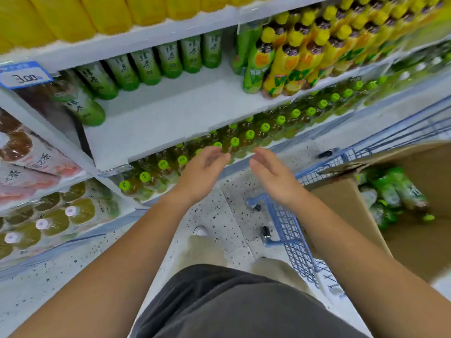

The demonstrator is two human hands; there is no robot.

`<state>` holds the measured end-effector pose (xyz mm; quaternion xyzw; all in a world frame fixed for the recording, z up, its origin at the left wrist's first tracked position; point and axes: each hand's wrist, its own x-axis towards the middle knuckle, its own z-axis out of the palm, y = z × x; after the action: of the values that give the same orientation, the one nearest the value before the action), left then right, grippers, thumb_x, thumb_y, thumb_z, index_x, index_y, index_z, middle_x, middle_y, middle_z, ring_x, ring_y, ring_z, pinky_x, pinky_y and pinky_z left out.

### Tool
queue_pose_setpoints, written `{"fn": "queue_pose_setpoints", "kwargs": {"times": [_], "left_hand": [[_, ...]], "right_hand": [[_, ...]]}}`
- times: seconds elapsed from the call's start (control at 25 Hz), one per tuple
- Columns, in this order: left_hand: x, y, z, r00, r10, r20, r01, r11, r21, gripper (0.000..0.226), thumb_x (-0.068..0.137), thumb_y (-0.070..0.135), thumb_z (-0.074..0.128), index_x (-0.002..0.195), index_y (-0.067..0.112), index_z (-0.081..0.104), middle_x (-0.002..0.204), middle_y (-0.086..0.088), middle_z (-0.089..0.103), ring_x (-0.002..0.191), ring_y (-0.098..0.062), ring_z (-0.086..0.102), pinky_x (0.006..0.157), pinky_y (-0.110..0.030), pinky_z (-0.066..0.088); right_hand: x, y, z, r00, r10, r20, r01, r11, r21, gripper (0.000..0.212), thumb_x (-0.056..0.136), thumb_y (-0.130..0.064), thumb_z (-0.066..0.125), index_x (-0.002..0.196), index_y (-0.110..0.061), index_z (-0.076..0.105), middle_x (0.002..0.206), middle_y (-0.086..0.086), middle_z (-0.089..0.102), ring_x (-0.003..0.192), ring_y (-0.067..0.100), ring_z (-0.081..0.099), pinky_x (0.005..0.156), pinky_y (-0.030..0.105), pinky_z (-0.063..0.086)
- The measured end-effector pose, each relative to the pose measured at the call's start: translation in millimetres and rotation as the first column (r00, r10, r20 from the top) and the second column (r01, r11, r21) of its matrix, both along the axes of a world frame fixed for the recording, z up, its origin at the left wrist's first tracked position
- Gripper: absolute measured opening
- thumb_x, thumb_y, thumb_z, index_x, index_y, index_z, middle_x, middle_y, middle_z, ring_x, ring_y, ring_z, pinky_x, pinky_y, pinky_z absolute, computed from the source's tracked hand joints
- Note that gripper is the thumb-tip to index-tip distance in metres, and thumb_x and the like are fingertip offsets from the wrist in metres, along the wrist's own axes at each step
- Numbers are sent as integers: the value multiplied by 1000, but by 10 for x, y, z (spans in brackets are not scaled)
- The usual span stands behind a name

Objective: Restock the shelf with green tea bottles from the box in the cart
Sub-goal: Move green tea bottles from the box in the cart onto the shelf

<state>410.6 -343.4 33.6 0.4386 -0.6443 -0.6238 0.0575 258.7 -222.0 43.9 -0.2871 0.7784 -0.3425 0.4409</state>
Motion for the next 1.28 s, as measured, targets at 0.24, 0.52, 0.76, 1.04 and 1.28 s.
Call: {"fn": "queue_pose_setpoints", "kwargs": {"times": [0.24,0.52,0.76,1.04,1.28], "left_hand": [[-700,837,556,920,-390,-44,388,920,-59,48,99,41,60,144,23,52,138,12,55,125,-4,53,107,-31,42],[-1800,1822,954,808,-581,-100,574,813,-96,50,99,38,61,146,24,49,143,8,55,131,-6,52,108,-31,43],[-2644,2616,755,793,-609,-33,606,793,-60,47,100,38,60,143,21,51,136,5,59,126,-10,55,100,-24,41],[-3225,2964,419,734,-653,187,672,739,-57,49,96,52,59,139,30,52,132,13,59,122,-7,55,101,-30,42],[-3825,2775,-161,495,-774,396,846,533,-14,72,88,70,51,147,30,46,142,13,55,127,-11,53,109,-42,44]], "right_hand": [[-390,1285,543,927,-375,-32,371,925,-82,44,105,-35,51,147,-24,45,144,-6,52,133,8,48,112,35,40],[-1042,2672,844,837,-543,-62,535,837,-112,49,105,-29,51,150,-16,40,145,3,50,134,15,47,116,39,38],[-1594,3622,563,793,-608,-48,607,794,-26,52,105,-39,48,153,-21,39,143,-5,51,132,13,48,111,34,39],[-2083,3864,36,676,-735,50,722,674,156,61,103,-50,45,154,-19,34,147,3,50,129,19,51,102,34,41],[-2358,3602,-554,444,-886,133,828,463,317,65,104,-51,40,157,-14,29,155,7,43,138,26,46,109,38,37]]}}
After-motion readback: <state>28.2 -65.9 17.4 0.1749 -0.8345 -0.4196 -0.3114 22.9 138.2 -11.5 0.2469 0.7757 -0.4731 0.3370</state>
